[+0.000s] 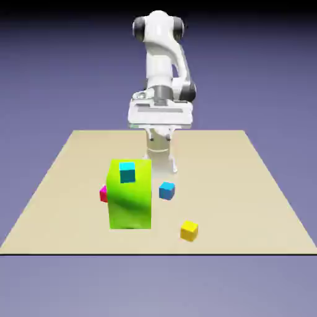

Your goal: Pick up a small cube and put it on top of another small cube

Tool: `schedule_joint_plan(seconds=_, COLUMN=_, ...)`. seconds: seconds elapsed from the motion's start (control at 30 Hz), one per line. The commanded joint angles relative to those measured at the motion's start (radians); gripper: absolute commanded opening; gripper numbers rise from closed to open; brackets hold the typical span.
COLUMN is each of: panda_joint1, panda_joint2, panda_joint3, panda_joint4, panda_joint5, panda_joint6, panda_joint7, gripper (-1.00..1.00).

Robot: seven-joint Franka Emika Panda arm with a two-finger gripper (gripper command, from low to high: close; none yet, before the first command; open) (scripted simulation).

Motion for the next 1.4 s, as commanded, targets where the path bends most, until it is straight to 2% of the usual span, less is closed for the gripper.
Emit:
schedule_joint_plan(seconds=0.0, panda_joint1=-0.001, panda_joint2=0.036, panda_joint3=0.014, panda_joint4=0.027, panda_joint5=-0.02, panda_joint6=-0.039, panda_joint7=-0.005, gripper=0.0)
schedule_joint_plan(seconds=1.03, panda_joint1=-0.021, panda_joint2=1.16, panda_joint3=0.452, panda_joint4=0.868, panda_joint5=-0.625, panda_joint6=-1.233, panda_joint7=-0.146, gripper=0.0)
schedule_joint_plan(seconds=1.1, panda_joint1=-0.022, panda_joint2=1.189, panda_joint3=0.464, panda_joint4=0.889, panda_joint5=-0.64, panda_joint6=-1.263, panda_joint7=-0.15, gripper=0.0)
schedule_joint_plan(seconds=1.2, panda_joint1=-0.043, panda_joint2=1.253, panda_joint3=0.417, panda_joint4=0.819, panda_joint5=-0.71, panda_joint6=-1.141, panda_joint7=-0.105, gripper=0.0)
schedule_joint_plan(seconds=1.23, panda_joint1=-0.043, panda_joint2=1.253, panda_joint3=0.417, panda_joint4=0.819, panda_joint5=-0.71, panda_joint6=-1.141, panda_joint7=-0.105, gripper=-1.0)
schedule_joint_plan(seconds=1.37, panda_joint1=-0.021, panda_joint2=1.183, panda_joint3=0.463, panda_joint4=0.883, panda_joint5=-0.638, panda_joint6=-1.261, panda_joint7=-0.151, gripper=-1.0)
